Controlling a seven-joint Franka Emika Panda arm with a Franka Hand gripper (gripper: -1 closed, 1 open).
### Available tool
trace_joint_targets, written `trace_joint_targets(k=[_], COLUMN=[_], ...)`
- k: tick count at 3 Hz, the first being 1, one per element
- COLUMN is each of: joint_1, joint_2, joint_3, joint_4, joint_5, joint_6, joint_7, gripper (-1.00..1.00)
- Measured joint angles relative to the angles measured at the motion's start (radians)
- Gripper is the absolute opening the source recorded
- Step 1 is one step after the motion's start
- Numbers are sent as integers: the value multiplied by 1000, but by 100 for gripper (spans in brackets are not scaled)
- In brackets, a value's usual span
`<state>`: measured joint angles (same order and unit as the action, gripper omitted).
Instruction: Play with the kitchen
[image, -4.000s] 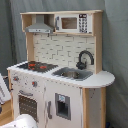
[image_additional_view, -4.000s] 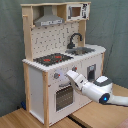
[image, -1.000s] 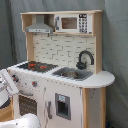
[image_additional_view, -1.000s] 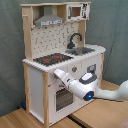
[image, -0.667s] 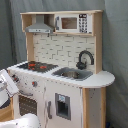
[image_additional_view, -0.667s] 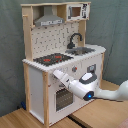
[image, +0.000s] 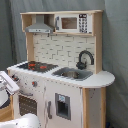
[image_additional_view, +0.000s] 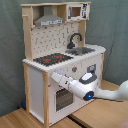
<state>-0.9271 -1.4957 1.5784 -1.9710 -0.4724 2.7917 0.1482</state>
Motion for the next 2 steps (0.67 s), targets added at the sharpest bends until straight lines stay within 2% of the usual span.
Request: trace_joint_targets(k=[2], joint_1=[-1], joint_2=[0], joint_3=[0], joint_4=[2], joint_5=[0], joint_6=[0], joint_7=[-220], gripper=[-100])
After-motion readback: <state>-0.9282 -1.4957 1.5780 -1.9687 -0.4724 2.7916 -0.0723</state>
